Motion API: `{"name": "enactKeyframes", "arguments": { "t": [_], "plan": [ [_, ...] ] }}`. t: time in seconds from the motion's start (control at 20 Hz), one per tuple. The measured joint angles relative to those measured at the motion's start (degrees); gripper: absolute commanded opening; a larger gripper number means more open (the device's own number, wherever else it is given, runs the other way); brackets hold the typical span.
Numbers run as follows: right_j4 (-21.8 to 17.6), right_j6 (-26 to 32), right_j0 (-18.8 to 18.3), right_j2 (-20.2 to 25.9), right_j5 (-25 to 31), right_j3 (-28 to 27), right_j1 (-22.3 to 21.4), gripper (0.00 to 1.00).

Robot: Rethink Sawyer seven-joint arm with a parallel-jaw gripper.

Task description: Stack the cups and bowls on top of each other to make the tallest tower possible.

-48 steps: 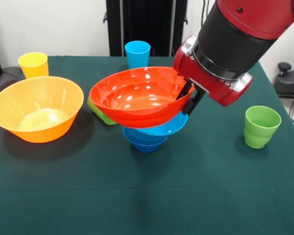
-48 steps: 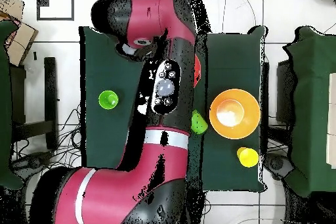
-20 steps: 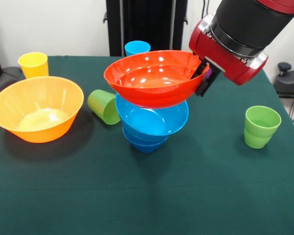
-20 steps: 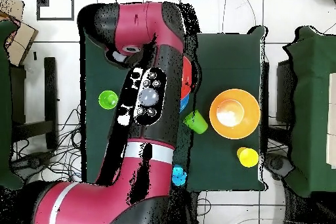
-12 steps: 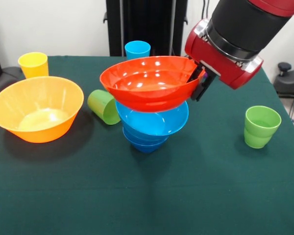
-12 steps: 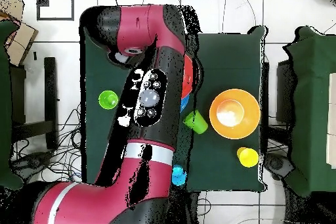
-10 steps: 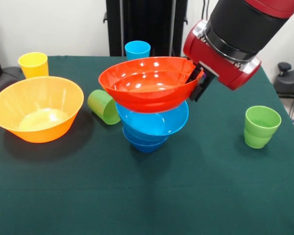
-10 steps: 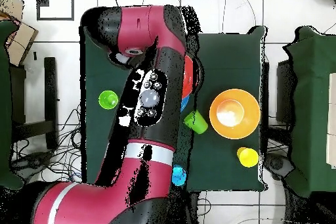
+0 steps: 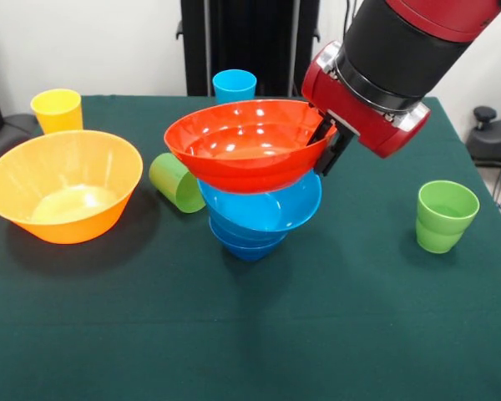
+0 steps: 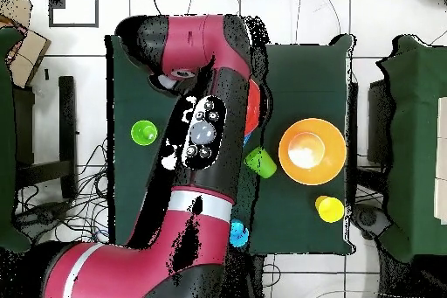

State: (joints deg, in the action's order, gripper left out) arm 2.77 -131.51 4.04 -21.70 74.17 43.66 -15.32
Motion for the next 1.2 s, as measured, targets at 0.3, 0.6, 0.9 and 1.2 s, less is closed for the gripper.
{"name": "enactKeyframes", "arguments": {
  "t": [0.3, 0.6, 0.9, 1.2],
  "plan": [
    [0.66, 0.00, 0.05, -0.55, 0.00, 0.55, -0.01, 0.00],
    [0.82, 0.00, 0.07, -1.06, -0.06, 1.01, -0.02, 0.00],
    [0.84, 0.00, 0.18, -1.70, -0.98, 1.50, -0.03, 0.00],
    [1.03, 0.00, 0.36, -2.29, -2.39, 1.61, -0.03, 0.00]
  ]
}}
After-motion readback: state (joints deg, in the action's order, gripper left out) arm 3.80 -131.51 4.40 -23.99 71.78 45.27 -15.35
